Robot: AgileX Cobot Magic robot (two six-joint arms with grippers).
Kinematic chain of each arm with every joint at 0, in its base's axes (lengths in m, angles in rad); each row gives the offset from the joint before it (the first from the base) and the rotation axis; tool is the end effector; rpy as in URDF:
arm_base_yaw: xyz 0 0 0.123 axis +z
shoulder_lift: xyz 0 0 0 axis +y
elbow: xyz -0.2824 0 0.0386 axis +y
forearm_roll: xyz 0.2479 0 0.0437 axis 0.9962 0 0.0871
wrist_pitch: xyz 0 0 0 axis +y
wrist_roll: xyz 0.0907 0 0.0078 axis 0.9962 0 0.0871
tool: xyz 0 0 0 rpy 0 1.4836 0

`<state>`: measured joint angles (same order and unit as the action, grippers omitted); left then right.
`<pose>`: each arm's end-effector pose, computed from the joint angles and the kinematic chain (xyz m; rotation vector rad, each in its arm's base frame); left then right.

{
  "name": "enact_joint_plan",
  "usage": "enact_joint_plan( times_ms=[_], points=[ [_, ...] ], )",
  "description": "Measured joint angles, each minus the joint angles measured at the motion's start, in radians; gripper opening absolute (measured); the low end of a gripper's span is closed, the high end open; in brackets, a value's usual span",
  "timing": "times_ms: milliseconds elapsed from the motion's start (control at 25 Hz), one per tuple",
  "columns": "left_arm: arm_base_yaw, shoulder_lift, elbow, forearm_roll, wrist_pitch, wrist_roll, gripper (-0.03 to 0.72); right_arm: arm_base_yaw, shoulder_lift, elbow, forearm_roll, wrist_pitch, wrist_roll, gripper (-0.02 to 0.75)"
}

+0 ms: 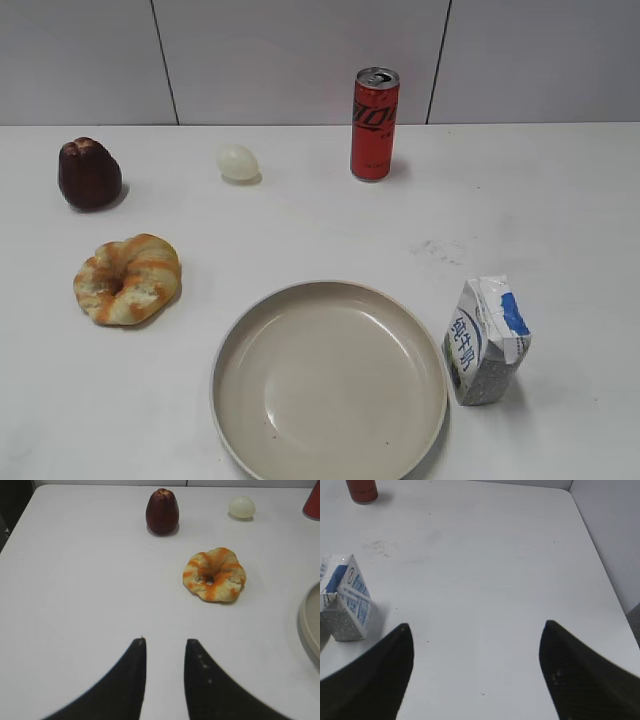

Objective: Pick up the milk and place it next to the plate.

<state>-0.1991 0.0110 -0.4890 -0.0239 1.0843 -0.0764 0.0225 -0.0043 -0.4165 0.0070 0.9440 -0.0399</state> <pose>-0.0033 -0.0013 0.2723 0.1296 2.0916 -0.1957 0.0083 0.0007 0.2630 -0.0621 2.0058 -0.0028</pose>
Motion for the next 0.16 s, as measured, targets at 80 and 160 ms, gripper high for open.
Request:
enact_joint_plan(
  times_ms=[80, 160],
  points=[
    [0.0, 0.0, 0.0, 0.0, 0.0, 0.0, 0.209, 0.0, 0.0, 0.0, 0.0, 0.0, -0.002, 0.592],
    [0.0, 0.0, 0.0, 0.0, 0.0, 0.0, 0.209, 0.0, 0.0, 0.0, 0.0, 0.0, -0.002, 0.592]
  ],
)
